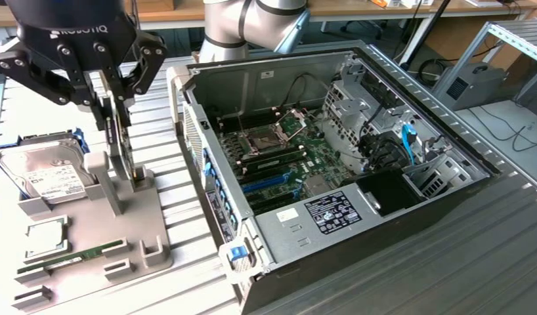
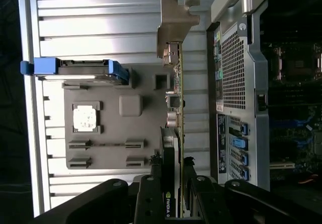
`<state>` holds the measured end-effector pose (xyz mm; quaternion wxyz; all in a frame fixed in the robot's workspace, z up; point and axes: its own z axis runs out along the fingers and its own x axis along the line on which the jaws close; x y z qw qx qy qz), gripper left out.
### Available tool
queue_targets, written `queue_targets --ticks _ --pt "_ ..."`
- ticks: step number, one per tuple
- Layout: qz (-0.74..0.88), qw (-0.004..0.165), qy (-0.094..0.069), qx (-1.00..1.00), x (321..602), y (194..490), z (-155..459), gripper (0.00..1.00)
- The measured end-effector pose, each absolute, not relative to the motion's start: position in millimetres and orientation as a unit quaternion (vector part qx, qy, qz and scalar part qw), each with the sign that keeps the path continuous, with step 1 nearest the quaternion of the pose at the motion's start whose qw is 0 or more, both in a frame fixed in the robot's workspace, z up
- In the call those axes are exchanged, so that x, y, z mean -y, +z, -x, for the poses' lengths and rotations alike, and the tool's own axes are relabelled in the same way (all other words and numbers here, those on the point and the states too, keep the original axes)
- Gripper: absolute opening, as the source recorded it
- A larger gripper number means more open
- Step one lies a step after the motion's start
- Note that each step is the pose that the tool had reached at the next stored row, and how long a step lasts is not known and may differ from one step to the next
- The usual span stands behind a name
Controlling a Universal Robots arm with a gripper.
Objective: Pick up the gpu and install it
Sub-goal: 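Pick up the gpu and move the gpu toward the slot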
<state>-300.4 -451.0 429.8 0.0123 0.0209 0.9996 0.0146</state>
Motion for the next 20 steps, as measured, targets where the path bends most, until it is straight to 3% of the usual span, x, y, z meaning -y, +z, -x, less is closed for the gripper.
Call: queue_targets --ticks 20 --pt "-0.021 0.012 0.015 -1.0 451.0 437.8 297.0 0.27"
